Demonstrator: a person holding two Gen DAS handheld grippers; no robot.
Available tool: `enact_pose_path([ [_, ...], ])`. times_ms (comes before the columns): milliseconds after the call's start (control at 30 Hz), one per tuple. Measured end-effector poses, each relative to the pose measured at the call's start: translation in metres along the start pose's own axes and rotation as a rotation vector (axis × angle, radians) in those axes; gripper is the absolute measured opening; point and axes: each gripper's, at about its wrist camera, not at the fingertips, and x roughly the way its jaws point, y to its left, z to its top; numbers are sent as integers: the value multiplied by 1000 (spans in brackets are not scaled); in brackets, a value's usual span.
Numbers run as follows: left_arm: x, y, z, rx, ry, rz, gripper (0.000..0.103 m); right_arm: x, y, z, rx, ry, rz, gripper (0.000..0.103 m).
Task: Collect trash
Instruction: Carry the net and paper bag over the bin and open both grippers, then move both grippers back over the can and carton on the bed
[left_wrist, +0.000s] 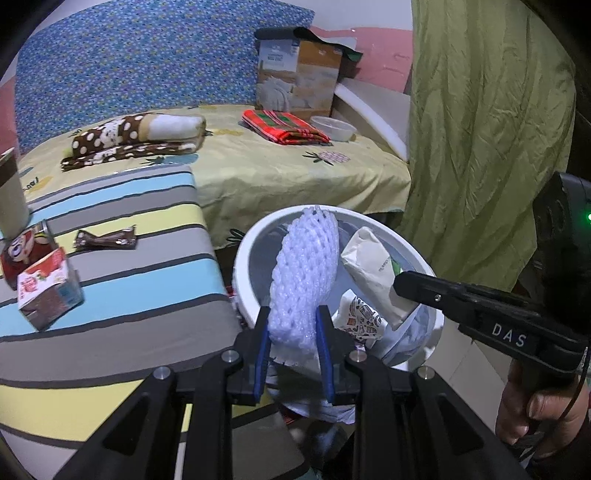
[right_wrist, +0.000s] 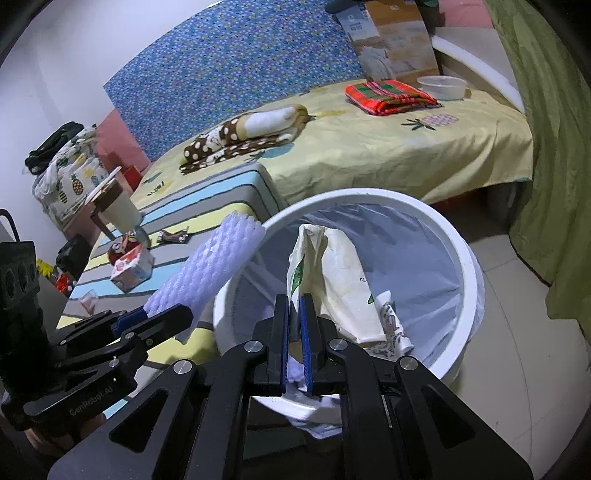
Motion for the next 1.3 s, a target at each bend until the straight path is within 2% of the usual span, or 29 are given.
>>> enact_pose_path([
  [300,28,-10,5,13,40,-39,26,14,-18,4,31,35,13,9],
  [433,35,-9,9,6,38,-52,38,18,-24,7,49,38,19,10],
  [567,35,-5,9,-9,36,-66,40,13,-26,6,51,25,17,13],
  [867,16,3,5,-37,9,-70,40,-1,-21,6,42,-2,10,16],
  [933,9,4,4,-41,-5,-62,40,-5,-16,6,27,-11,4,17],
  [1100,-9,9,-1,-48,-40,-33,40,-13,-2,5,-5,-29,17,29],
  [1300,-29,22,-10,-76,-67,10,40,-16,16,1,-43,-35,46,31],
])
